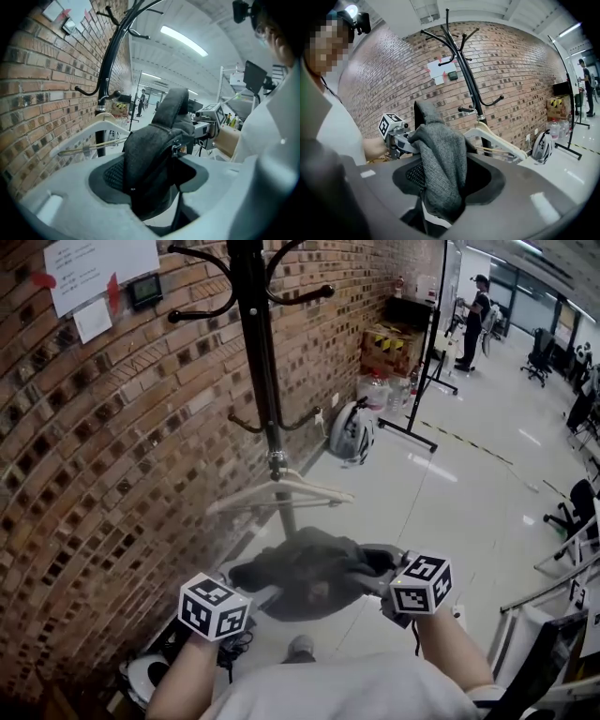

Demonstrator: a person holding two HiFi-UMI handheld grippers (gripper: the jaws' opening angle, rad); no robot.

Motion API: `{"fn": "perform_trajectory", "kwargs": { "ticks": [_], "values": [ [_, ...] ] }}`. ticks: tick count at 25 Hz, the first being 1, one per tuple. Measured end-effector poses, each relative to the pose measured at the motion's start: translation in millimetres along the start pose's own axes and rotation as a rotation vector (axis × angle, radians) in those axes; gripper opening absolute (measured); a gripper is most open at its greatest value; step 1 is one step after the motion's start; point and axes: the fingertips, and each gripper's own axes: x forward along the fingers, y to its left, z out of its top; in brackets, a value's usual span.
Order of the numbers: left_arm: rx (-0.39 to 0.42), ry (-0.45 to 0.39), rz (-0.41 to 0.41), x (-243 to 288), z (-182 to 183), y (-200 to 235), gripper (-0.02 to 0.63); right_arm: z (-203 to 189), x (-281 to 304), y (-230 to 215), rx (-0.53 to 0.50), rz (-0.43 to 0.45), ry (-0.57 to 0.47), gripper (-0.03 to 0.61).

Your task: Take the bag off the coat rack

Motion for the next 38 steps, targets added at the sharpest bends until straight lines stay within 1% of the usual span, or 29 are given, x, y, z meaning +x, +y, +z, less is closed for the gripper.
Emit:
{"fn": "perform_trajectory", "kwargs": {
  "ticks": [7, 12, 14, 17, 22, 28, 38],
  "values": [
    [-0.033, -0.032, -0.007, -35, -52, -127, 0.253, -56, -97, 82, -0.029, 0.008, 0.035, 0.206],
    [-0.062, -0.021, -0.003, -61, -92, -210, 0.255, -99, -157, 140, -0.001, 0.018, 0.068, 0.206],
    [-0.07, -0.014, -0.003, -69, -104, -238, 0.255, -113, -178, 159, 0.014, 0.019, 0.076, 0.207],
    [-0.093, -0.006, -0.005, -80, -117, -270, 0.255, -127, -200, 180, 0.031, 0.027, 0.094, 0.207],
    [-0.131, 0.012, 0.007, -96, -139, -296, 0.255, -145, -214, 206, 0.029, 0.032, 0.113, 0.207],
    [-0.11, 0.004, 0.052, -113, -143, -308, 0.255, -147, -218, 224, 0.007, 0.055, 0.089, 0.207],
    [-0.077, 0.01, 0.084, -131, -143, -318, 0.255, -147, -223, 240, -0.007, 0.077, 0.056, 0.207]
  ]
}}
